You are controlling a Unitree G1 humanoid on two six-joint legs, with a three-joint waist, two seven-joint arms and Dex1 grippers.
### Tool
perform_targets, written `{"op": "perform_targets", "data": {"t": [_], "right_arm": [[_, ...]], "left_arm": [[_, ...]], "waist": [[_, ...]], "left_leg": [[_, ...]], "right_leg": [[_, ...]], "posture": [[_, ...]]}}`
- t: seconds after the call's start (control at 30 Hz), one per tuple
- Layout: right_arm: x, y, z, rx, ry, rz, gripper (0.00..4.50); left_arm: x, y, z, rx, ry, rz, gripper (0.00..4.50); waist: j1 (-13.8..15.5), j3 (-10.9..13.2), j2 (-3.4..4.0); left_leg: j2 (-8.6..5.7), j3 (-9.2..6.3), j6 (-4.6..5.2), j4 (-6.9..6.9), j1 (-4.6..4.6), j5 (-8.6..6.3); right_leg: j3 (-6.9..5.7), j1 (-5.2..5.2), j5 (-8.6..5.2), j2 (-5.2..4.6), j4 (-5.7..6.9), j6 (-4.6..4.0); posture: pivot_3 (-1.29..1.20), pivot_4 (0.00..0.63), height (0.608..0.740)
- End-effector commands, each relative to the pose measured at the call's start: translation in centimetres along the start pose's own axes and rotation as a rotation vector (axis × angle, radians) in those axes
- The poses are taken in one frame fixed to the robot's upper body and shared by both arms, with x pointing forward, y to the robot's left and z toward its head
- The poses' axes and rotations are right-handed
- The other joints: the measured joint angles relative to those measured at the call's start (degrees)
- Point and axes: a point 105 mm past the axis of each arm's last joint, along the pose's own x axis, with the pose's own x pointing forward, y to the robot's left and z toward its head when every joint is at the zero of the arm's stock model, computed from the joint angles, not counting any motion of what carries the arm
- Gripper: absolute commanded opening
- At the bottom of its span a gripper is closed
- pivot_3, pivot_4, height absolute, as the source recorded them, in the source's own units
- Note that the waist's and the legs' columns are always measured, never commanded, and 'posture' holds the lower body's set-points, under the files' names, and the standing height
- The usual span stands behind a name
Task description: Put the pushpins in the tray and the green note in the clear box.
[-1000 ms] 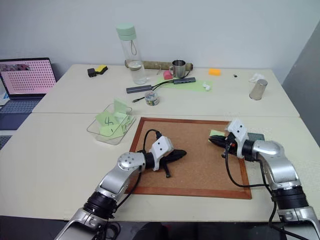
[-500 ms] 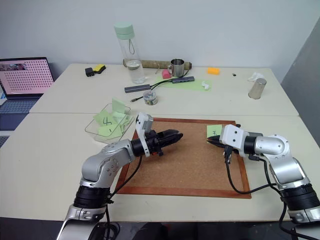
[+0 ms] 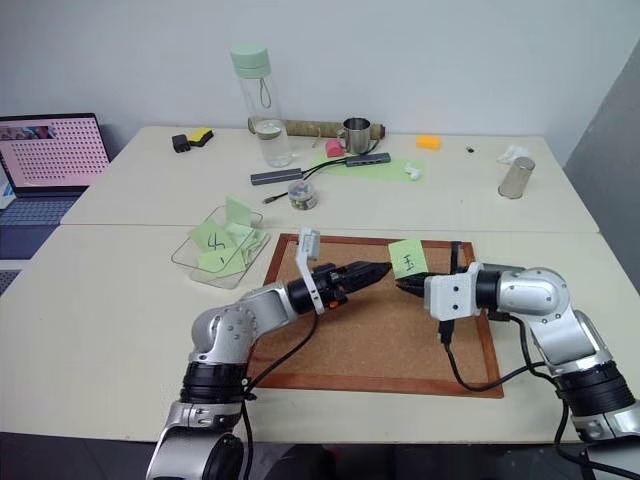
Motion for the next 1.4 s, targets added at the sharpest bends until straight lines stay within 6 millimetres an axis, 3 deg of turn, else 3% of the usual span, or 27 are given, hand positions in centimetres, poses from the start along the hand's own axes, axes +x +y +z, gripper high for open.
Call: {"op": "perform_targets", "data": {"t": [0.03, 0.13, 0.23, 0.9, 1.4], "right_arm": [[-0.2, -0.6, 1.4, -0.074, -0.034, 0.004, 0.00], [0.0, -0.6, 1.6, -0.074, -0.044, 0.008, 0.00], [0.2, -0.5, 1.8, -0.073, -0.053, 0.011, 0.00], [0.5, -0.7, 2.0, -0.071, -0.075, -0.004, 0.00], [-0.9, -2.3, 3.3, -0.055, -0.102, -0.114, 0.00]], "left_arm": [[1.5, -1.1, 1.0, 0.021, -0.037, -0.050, 4.24], [2.0, -1.1, 0.8, -0.008, -0.040, -0.071, 4.24], [2.4, -1.4, 0.6, -0.002, -0.031, -0.093, 3.84], [2.7, -1.6, -0.1, 0.034, -0.004, -0.118, 0.11], [3.1, 2.0, -0.8, 0.108, -0.036, 0.089, 0.05]], "waist": [[0.0, 0.0, 0.00], [0.0, 0.0, 0.00], [0.0, 0.0, 0.00], [0.0, 0.0, 0.00], [0.0, 0.0, -0.01]], "left_leg": [[0.00, 0.00, 0.00, 0.00, 0.00, 0.00], [0.00, 0.01, -0.01, 0.00, 0.00, 0.00], [0.00, 0.00, -0.02, 0.00, 0.01, 0.01], [0.00, -0.01, -0.04, 0.00, 0.01, 0.02], [0.00, -0.01, -0.04, 0.00, 0.01, 0.02]], "right_leg": [[0.00, 0.00, 0.00, 0.00, 0.00, 0.00], [0.01, 0.00, 0.00, 0.00, 0.00, 0.00], [0.00, 0.00, 0.00, 0.00, 0.00, 0.00], [0.00, 0.00, 0.00, 0.00, 0.00, 0.00], [0.00, 0.00, 0.00, 0.00, -0.01, 0.00]], "posture": [[0.00, 0.150, 0.740], [0.00, 0.150, 0.740], [0.00, 0.150, 0.740], [0.00, 0.150, 0.740], [0.00, 0.150, 0.740]]}}
